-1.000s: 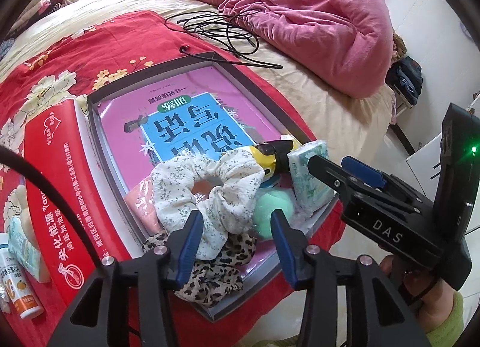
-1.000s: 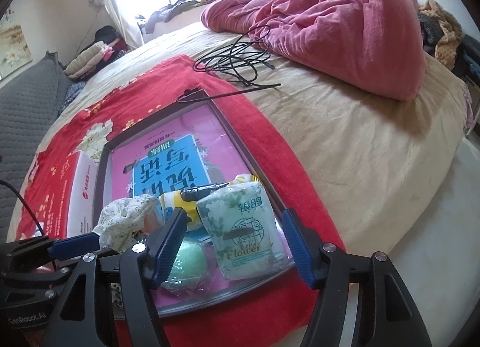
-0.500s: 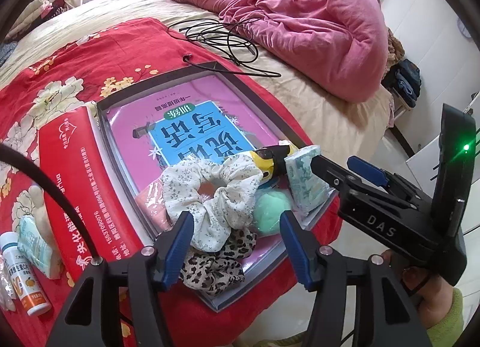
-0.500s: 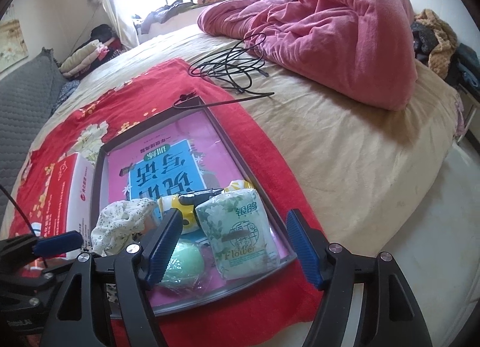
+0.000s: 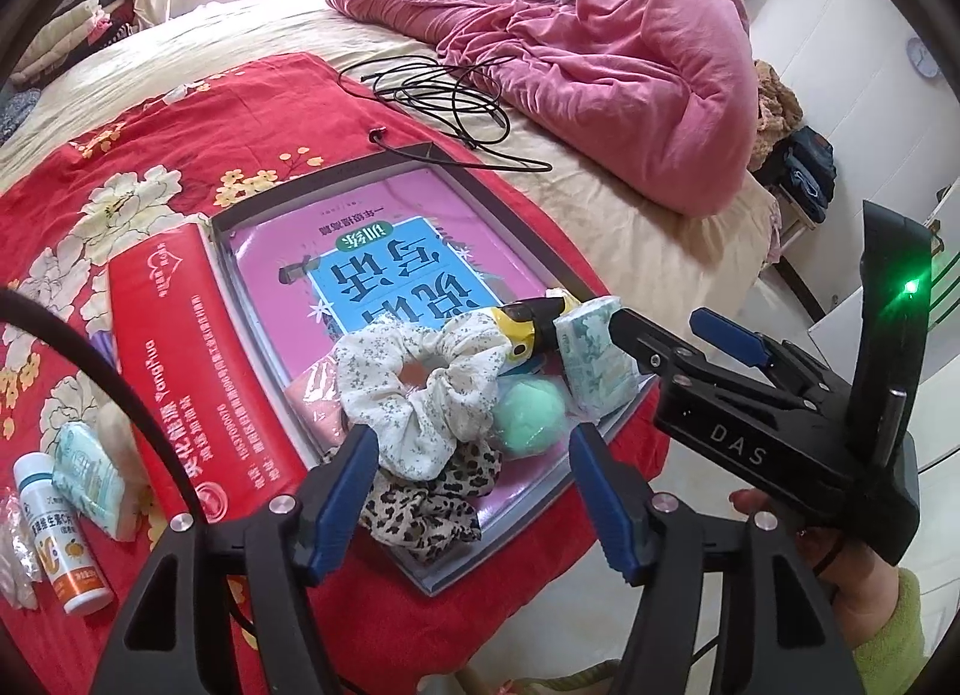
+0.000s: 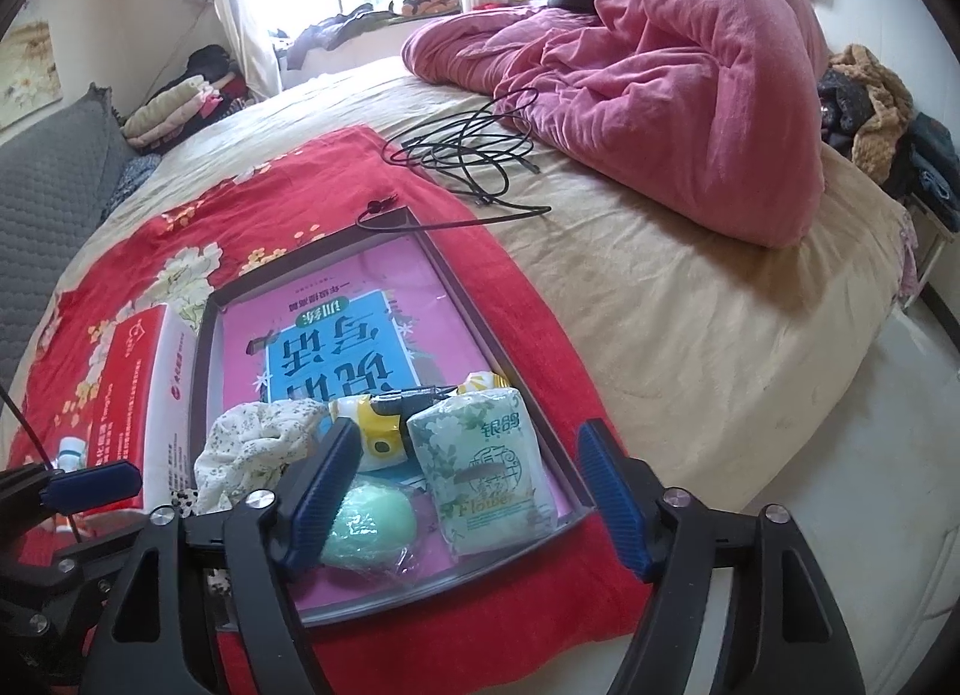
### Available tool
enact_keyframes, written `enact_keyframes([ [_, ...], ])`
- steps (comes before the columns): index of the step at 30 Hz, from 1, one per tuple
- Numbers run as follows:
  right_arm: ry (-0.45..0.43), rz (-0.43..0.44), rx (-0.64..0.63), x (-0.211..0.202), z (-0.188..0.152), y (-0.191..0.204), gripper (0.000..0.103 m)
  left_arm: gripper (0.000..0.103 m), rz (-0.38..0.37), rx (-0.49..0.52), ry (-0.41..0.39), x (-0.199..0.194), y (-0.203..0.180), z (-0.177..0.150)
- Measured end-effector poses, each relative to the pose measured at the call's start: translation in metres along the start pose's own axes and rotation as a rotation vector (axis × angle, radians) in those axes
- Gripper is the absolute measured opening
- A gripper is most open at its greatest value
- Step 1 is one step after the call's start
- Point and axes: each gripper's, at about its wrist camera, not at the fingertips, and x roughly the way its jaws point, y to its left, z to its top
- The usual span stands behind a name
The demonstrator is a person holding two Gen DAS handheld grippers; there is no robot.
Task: Organize soft objects
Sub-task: 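Withdraw both open tools from the pink board toward the remaining pile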
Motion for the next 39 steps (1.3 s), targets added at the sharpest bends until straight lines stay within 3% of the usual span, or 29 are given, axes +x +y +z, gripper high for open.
enact_keyframes([
  [18,-0.011,-0.035,-0.04,-0.015,0.0,0.016,0.078,0.067,0.011,-0.074,-0.047,-0.038,0.026,-0.024],
  [39,-0.077,0.019,-0.158,-0.048,0.006,0.075,0.078,0.068,0.072,-0.191,-0.107,-0.09,0.076,-0.06],
])
